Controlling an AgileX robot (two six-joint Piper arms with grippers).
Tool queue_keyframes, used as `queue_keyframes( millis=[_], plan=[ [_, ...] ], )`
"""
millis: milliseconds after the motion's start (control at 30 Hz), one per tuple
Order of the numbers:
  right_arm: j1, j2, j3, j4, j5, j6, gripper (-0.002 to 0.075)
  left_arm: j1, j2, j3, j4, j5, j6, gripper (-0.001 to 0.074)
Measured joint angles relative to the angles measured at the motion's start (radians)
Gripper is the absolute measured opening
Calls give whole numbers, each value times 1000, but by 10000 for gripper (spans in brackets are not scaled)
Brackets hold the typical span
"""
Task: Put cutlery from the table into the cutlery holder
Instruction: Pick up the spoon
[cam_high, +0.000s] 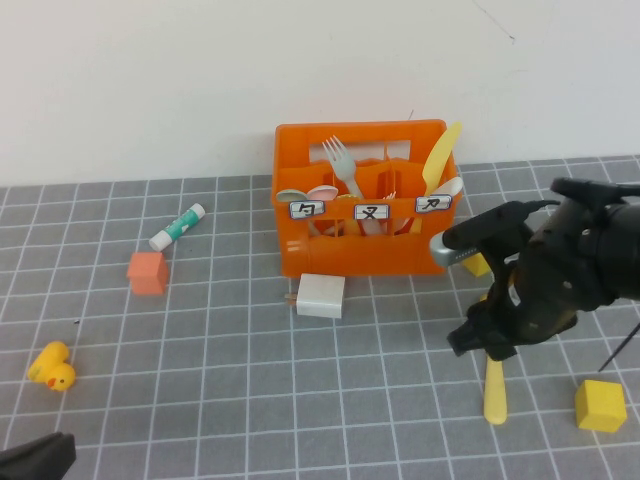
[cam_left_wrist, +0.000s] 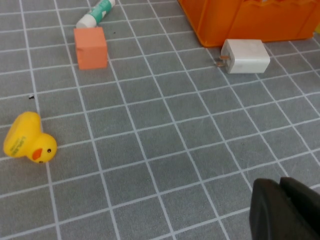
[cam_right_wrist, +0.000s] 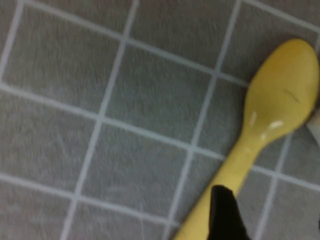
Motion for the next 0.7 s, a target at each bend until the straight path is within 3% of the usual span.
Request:
queue_keyframes(
  millis=[200, 433, 700],
  plan=[
    [-24, 49, 0, 68, -45, -12, 379, 0, 0, -2, 6, -4, 0, 0],
    [-20, 55, 0, 217, -41, -214, 380, 0, 0, -2, 7, -4, 0, -1],
    [-60, 98, -35, 192, -95, -131, 381, 0, 0, -2, 11, -5, 0, -1]
  ],
)
